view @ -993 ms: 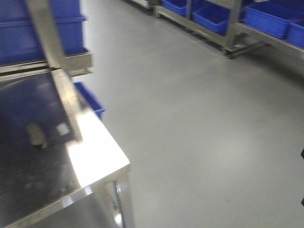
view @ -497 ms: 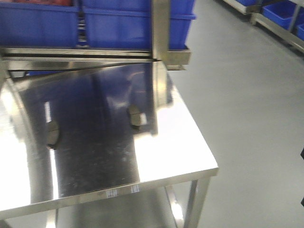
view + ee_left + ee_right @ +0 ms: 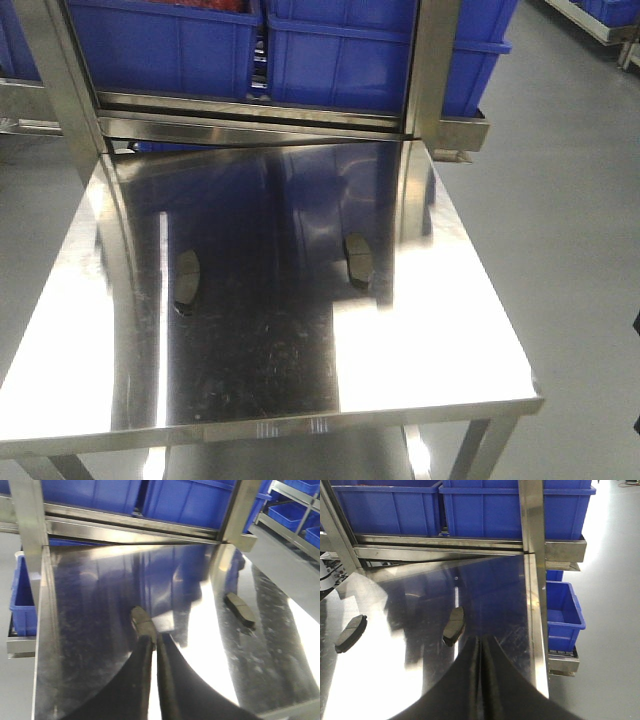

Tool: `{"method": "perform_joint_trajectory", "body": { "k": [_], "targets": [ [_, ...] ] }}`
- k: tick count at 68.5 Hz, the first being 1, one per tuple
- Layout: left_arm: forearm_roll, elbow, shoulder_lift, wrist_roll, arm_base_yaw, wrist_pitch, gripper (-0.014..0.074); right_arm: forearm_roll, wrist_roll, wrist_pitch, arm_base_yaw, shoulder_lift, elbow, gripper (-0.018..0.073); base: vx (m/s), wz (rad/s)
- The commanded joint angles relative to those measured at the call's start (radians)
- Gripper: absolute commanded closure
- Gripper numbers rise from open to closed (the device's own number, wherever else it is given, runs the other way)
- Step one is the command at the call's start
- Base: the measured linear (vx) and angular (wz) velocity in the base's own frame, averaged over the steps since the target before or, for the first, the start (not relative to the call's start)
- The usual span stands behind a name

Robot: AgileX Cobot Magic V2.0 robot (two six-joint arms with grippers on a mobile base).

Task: Move and align brake pads A on conveyor
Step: 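Turn and drive up to the steel table with two brake pads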

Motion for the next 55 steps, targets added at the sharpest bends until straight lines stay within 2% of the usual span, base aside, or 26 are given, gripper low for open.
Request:
{"method": "perform_joint_trajectory", "body": {
  "k": [1, 55],
  "targets": [
    [0.001, -0.026, 0.006, -0.002, -0.004, -0.075, 0.0603, -0.013, -0.004, -0.075, -0.002, 0.008, -0.028, 0.0568, 0.11, 0.16],
    [0.001, -0.026, 0.006, -0.002, -0.004, -0.075, 0.0603, -0.013, -0.004, -0.075, -0.002, 0.008, -0.028, 0.0568, 0.14, 0.06]
  ]
}}
